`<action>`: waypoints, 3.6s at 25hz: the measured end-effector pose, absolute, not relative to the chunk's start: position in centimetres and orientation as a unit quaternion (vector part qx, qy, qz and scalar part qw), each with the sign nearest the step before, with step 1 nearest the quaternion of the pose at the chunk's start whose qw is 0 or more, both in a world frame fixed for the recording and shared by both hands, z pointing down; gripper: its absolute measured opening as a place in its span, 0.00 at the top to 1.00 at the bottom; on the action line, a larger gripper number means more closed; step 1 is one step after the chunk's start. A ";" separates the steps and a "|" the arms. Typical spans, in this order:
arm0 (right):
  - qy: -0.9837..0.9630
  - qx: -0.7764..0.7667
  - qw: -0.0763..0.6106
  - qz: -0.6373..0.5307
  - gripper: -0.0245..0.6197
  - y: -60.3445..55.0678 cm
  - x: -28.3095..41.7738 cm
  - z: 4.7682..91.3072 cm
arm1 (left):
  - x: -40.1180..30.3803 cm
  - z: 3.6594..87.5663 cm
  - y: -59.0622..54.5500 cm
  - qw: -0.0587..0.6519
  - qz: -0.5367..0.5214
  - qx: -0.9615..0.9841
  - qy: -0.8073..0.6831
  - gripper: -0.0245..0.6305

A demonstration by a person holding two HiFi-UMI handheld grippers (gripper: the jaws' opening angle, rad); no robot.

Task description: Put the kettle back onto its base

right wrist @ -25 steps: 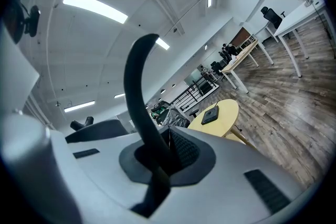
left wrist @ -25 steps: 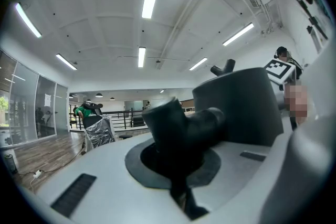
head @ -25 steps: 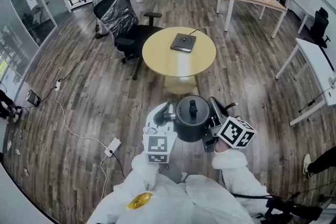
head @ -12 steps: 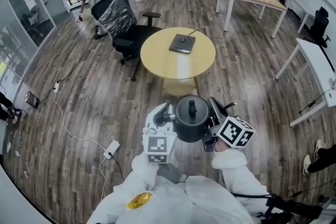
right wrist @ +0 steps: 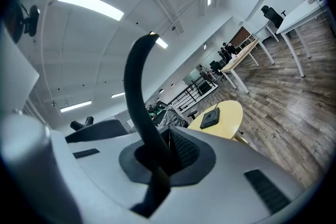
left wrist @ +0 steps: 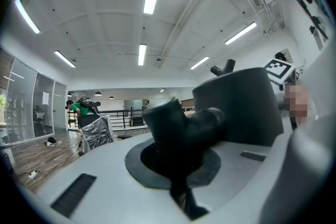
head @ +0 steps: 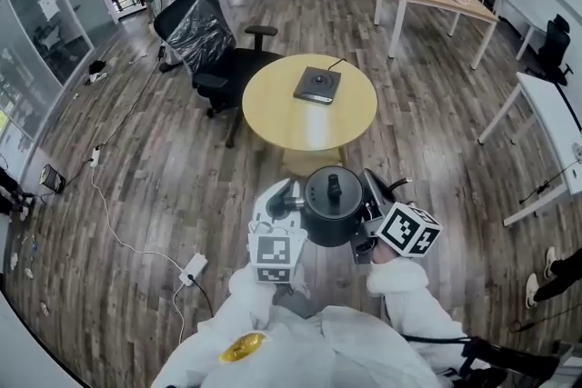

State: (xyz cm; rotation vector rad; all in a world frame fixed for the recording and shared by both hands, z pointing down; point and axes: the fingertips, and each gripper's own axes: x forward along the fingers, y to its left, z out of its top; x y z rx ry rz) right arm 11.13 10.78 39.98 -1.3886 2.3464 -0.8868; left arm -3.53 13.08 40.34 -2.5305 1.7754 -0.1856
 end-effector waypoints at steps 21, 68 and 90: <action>0.794 -0.506 0.154 -0.300 0.94 -5.2 5.0 39.0 | -9.9 39.2 -4.0 0.031 -0.061 -0.836 0.544 0.96; 0.787 -0.512 0.149 -0.310 0.94 -32.2 8.3 40.3 | -6.5 40.4 -31.1 0.022 -0.064 -0.840 0.539 0.96; 0.809 -0.471 0.139 -0.324 0.95 -46.3 10.8 40.1 | -3.8 40.0 -43.7 0.025 -0.073 -0.814 0.576 0.96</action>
